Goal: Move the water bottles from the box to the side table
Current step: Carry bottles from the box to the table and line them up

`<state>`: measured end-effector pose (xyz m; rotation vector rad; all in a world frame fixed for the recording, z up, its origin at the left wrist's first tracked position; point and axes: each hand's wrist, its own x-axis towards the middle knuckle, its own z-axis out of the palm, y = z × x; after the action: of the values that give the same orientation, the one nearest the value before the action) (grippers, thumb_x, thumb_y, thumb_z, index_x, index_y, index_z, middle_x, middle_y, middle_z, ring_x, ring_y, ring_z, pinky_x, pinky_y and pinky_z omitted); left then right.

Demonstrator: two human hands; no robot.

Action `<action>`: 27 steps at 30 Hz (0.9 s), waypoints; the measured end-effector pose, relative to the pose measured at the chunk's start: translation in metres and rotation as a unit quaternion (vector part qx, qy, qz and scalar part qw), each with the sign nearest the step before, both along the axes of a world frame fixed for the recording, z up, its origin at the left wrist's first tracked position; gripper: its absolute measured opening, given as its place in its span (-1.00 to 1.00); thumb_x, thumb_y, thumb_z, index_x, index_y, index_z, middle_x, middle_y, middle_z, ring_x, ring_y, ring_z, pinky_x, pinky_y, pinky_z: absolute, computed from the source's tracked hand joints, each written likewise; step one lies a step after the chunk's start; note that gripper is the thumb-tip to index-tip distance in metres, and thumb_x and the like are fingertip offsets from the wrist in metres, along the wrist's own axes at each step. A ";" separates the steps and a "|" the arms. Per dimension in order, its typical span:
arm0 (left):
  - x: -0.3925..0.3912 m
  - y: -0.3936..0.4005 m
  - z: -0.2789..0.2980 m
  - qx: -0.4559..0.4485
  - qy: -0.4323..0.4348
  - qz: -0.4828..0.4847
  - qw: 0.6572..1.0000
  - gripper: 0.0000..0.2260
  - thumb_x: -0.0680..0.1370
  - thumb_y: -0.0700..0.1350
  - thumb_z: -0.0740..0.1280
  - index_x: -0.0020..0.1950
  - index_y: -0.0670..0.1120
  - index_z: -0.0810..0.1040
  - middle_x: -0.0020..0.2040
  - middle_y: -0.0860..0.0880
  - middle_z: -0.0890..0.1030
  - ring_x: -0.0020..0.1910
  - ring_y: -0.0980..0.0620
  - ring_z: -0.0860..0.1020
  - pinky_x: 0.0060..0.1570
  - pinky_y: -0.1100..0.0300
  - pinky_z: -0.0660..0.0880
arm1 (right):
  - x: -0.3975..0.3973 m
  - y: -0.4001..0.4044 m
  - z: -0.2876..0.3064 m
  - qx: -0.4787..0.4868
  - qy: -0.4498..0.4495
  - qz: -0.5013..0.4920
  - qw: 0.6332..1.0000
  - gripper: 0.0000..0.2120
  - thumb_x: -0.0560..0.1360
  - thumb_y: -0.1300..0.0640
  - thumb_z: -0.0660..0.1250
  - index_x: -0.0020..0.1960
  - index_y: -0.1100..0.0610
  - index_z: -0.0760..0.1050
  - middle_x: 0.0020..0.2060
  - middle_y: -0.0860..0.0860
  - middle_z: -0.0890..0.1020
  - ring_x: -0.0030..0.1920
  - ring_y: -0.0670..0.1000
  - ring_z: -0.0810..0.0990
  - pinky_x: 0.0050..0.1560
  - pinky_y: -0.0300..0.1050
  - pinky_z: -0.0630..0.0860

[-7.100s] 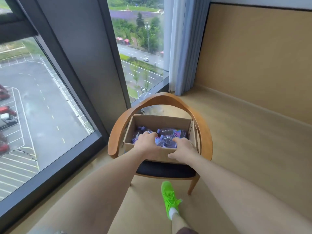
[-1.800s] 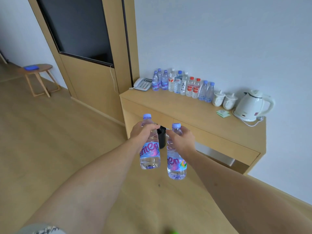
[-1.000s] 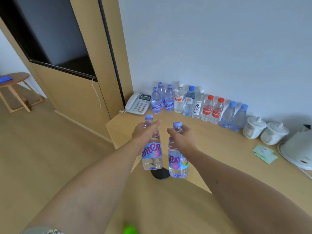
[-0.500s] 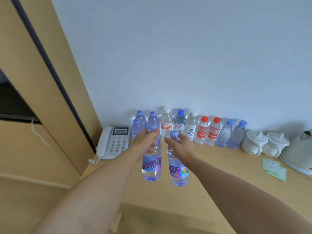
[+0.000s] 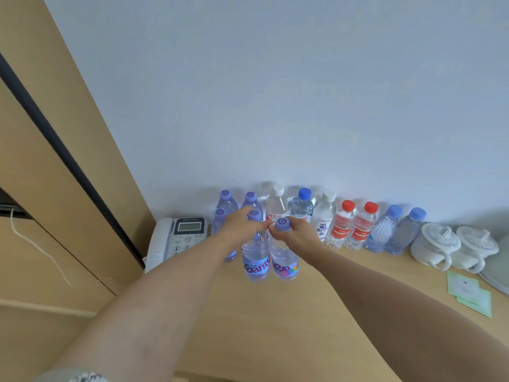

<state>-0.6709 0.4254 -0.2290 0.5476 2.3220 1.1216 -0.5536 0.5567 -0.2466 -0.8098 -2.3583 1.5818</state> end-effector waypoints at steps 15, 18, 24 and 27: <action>-0.028 0.013 -0.011 -0.086 0.119 -0.009 0.989 -0.67 0.43 0.08 0.53 0.02 -0.12 0.59 -0.14 -0.06 0.60 -0.11 -0.05 0.59 -0.15 0.10 0.52 | -0.037 0.017 -0.001 0.158 -0.057 0.039 0.985 -0.74 0.39 0.13 0.61 0.00 0.21 0.67 -0.14 0.13 0.70 -0.18 0.03 0.55 -0.18 -0.13 0.43; -0.027 0.013 -0.013 -0.082 0.140 0.015 0.987 -0.70 0.40 0.00 0.58 -0.29 -0.08 0.50 -0.33 0.01 0.46 -0.21 -0.03 0.49 -0.10 0.08 0.50 | -0.039 0.017 0.001 0.174 -0.066 0.033 0.982 -0.73 0.39 0.15 0.60 0.03 0.21 0.66 -0.14 0.09 0.68 -0.14 0.03 0.56 -0.16 -0.16 0.41; -0.025 0.017 -0.017 -0.081 0.148 0.021 0.985 -0.66 0.36 -0.05 0.63 -0.30 -0.11 0.48 -0.36 0.00 0.46 -0.24 -0.04 0.48 -0.17 0.08 0.46 | -0.041 0.020 0.003 0.165 -0.064 0.042 0.983 -0.70 0.40 0.21 0.57 0.10 0.19 0.63 -0.10 0.05 0.65 -0.07 0.02 0.57 -0.18 -0.24 0.40; -0.027 0.019 -0.016 -0.072 0.150 0.025 0.986 -0.67 0.33 -0.06 0.67 -0.15 -0.20 0.61 -0.29 -0.06 0.55 -0.23 -0.03 0.50 -0.17 0.08 0.49 | -0.046 0.023 0.006 0.199 -0.107 0.064 0.972 -0.60 0.36 0.06 0.62 0.09 0.17 0.57 -0.12 0.00 0.56 -0.08 0.03 0.51 -0.17 -0.18 0.37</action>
<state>-0.6979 0.4442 -0.2455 0.6444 2.6634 0.9367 -0.5998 0.5794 -0.2402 -0.7807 -2.8004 1.0399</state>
